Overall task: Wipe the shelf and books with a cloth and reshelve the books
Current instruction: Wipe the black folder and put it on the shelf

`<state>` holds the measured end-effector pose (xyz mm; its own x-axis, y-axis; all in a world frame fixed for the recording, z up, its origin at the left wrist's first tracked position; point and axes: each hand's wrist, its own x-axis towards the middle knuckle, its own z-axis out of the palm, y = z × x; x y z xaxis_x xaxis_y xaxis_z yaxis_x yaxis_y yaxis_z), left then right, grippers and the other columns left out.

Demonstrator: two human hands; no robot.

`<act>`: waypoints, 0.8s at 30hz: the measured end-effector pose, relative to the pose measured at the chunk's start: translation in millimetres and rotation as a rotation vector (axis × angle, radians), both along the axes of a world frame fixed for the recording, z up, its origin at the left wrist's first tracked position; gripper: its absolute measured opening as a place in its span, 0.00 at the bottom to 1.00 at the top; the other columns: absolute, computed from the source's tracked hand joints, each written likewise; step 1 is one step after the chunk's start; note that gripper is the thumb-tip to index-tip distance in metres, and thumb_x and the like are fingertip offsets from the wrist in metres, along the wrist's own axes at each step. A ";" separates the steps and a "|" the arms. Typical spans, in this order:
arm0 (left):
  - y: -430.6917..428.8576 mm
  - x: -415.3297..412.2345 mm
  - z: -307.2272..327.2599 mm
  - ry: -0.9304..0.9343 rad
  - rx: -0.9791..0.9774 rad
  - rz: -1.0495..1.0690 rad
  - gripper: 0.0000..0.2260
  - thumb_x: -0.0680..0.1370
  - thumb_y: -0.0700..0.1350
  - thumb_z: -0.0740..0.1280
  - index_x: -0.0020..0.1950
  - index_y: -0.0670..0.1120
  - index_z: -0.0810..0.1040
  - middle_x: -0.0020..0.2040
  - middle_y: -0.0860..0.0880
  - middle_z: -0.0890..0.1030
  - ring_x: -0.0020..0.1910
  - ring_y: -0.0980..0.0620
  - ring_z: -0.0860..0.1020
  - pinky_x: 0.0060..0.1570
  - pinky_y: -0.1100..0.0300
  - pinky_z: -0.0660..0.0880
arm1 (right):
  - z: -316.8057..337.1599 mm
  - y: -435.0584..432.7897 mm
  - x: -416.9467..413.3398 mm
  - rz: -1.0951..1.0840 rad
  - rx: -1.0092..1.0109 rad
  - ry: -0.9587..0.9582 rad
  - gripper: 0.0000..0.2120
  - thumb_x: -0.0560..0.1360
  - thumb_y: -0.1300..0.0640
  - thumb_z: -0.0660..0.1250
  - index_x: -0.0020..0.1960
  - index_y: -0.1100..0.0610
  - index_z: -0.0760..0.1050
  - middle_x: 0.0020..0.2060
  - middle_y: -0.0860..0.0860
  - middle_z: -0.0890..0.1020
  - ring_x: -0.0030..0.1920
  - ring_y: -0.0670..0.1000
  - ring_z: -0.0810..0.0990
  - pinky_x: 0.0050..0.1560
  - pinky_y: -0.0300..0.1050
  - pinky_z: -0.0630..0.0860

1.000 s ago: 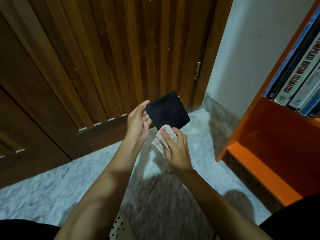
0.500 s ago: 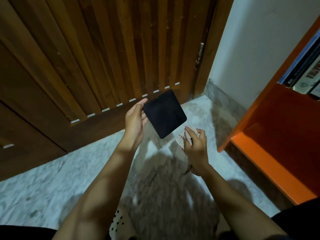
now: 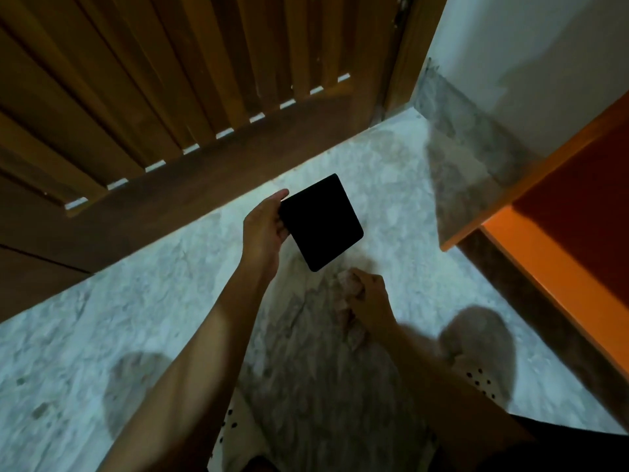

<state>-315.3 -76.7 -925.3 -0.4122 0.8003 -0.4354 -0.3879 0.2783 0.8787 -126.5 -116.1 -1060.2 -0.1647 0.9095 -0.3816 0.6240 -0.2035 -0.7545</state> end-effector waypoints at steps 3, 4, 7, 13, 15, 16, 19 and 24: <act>-0.1 1.6 -7.8 0.002 -0.003 -0.006 0.10 0.81 0.43 0.60 0.56 0.43 0.79 0.46 0.48 0.81 0.45 0.51 0.81 0.44 0.64 0.78 | -8.1 -2.0 -0.4 -0.011 0.023 0.023 0.19 0.72 0.51 0.66 0.62 0.54 0.75 0.55 0.57 0.76 0.53 0.53 0.77 0.54 0.48 0.77; -1.1 2.9 -7.2 0.011 -0.005 -0.011 0.10 0.81 0.42 0.60 0.57 0.43 0.79 0.46 0.48 0.81 0.45 0.51 0.81 0.44 0.64 0.78 | -5.1 -3.2 -0.4 -0.022 0.029 0.030 0.18 0.73 0.50 0.65 0.60 0.56 0.76 0.54 0.57 0.77 0.52 0.54 0.76 0.53 0.49 0.76; -6.5 8.8 5.1 0.023 0.014 -0.035 0.09 0.81 0.43 0.60 0.55 0.44 0.79 0.47 0.47 0.81 0.46 0.51 0.81 0.46 0.64 0.78 | 16.5 -3.5 0.8 -0.113 0.084 0.087 0.16 0.76 0.53 0.63 0.58 0.63 0.76 0.50 0.59 0.76 0.45 0.50 0.74 0.47 0.42 0.72; -27.1 23.2 59.1 0.060 0.165 -0.084 0.09 0.81 0.40 0.59 0.50 0.44 0.80 0.28 0.54 0.78 0.30 0.60 0.78 0.36 0.68 0.76 | 84.7 16.0 18.6 -0.281 0.289 0.171 0.14 0.78 0.64 0.63 0.62 0.62 0.75 0.56 0.60 0.75 0.53 0.54 0.77 0.48 0.27 0.70; -36.7 27.5 79.5 0.104 0.213 -0.135 0.12 0.82 0.39 0.56 0.59 0.41 0.77 0.30 0.53 0.76 0.28 0.62 0.77 0.36 0.70 0.76 | 126.4 24.4 27.5 -0.287 0.388 0.206 0.13 0.79 0.62 0.61 0.62 0.61 0.75 0.58 0.59 0.75 0.52 0.50 0.75 0.48 0.24 0.68; -42.5 30.2 90.8 0.141 0.245 -0.172 0.13 0.82 0.39 0.55 0.62 0.42 0.75 0.33 0.53 0.77 0.31 0.63 0.77 0.38 0.71 0.75 | 148.3 27.4 31.5 -0.296 0.420 0.219 0.13 0.79 0.62 0.60 0.63 0.60 0.75 0.58 0.58 0.75 0.53 0.49 0.74 0.50 0.26 0.69; -61.9 41.1 126.1 0.244 0.360 -0.269 0.13 0.82 0.41 0.57 0.63 0.45 0.75 0.50 0.51 0.81 0.50 0.57 0.80 0.53 0.63 0.75 | 216.0 29.3 40.3 -0.304 0.520 0.295 0.13 0.80 0.59 0.59 0.63 0.57 0.74 0.59 0.51 0.75 0.56 0.49 0.75 0.60 0.47 0.74; -100.6 69.7 175.5 0.429 0.525 -0.404 0.11 0.81 0.44 0.60 0.57 0.56 0.78 0.46 0.47 0.81 0.46 0.43 0.78 0.49 0.54 0.74 | 324.3 3.0 45.1 -0.174 0.635 0.267 0.14 0.80 0.58 0.59 0.65 0.56 0.73 0.61 0.53 0.77 0.61 0.50 0.74 0.64 0.47 0.71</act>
<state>-245.6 -177.3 -749.8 -0.0919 0.9807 0.1724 0.0570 -0.1677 0.9842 -81.5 -113.0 -735.9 -0.0108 0.9644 0.2644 0.3999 0.2465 -0.8828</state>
